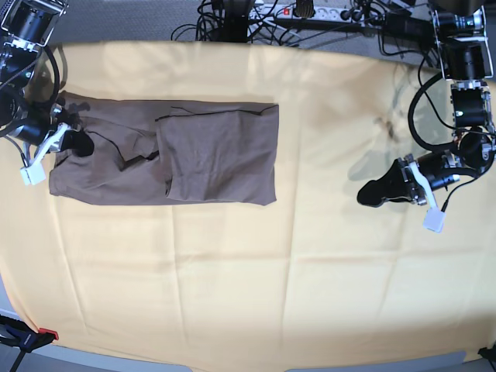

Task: Fold the T-shirt properly

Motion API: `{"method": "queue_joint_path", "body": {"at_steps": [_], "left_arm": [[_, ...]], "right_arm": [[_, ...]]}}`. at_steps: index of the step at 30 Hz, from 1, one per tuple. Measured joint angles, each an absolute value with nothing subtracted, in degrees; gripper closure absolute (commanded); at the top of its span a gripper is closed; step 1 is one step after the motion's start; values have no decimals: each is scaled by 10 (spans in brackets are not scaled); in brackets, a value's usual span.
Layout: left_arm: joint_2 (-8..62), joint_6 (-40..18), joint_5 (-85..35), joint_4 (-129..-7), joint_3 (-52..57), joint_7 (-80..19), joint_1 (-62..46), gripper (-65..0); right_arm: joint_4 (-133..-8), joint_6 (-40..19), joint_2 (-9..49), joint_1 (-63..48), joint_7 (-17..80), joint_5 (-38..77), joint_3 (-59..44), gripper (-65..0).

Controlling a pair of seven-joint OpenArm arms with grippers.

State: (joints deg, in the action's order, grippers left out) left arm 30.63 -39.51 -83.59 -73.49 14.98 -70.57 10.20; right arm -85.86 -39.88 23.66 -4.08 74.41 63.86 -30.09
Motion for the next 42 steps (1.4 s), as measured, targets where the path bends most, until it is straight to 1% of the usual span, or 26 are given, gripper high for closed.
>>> {"method": "queue_joint_path", "body": {"at_steps": [4, 8, 12, 16, 20, 24, 27, 31, 34, 39, 41, 42], "left_arm": [[308, -395, -836, -735, 158, -706, 100, 0], [308, -395, -836, -735, 158, -706, 99, 0], [309, -395, -835, -735, 158, -708, 89, 0], [309, -395, -836, -735, 158, -706, 91, 0], [311, -395, -836, -735, 158, -707, 79, 0], [312, -395, -835, -735, 158, -710, 70, 0], [313, -395, -836, -735, 158, -710, 70, 0], [313, -395, -836, -735, 158, -712, 70, 0], [313, -395, -836, -735, 158, -713, 70, 0], [312, -395, -836, -735, 158, -712, 70, 0], [313, -395, -836, -735, 158, -712, 70, 0], [313, -395, -836, -735, 158, -712, 70, 0]], "right_arm": [[-936, -399, 236, -42, 746, 645, -301, 0], [-1027, -398, 223, -48, 755, 664, -301, 0], [-1107, -399, 178, -67, 789, 738, -301, 0], [-1137, -399, 126, -68, 800, 813, -301, 0], [-1137, -399, 89, -61, 800, 814, -273, 0], [-1137, -399, 56, -49, 798, 756, -199, 0], [-1137, -399, 49, -47, 752, 695, -142, 0], [-1136, -399, 41, -47, 697, 564, -68, 0], [-1134, -397, 31, -47, 649, 489, -11, 0], [-1134, -397, 35, -47, 577, 367, 64, 0], [-1134, -397, 35, -47, 569, 332, 91, 0], [-1134, -397, 35, -46, 570, 317, 105, -50]]}}
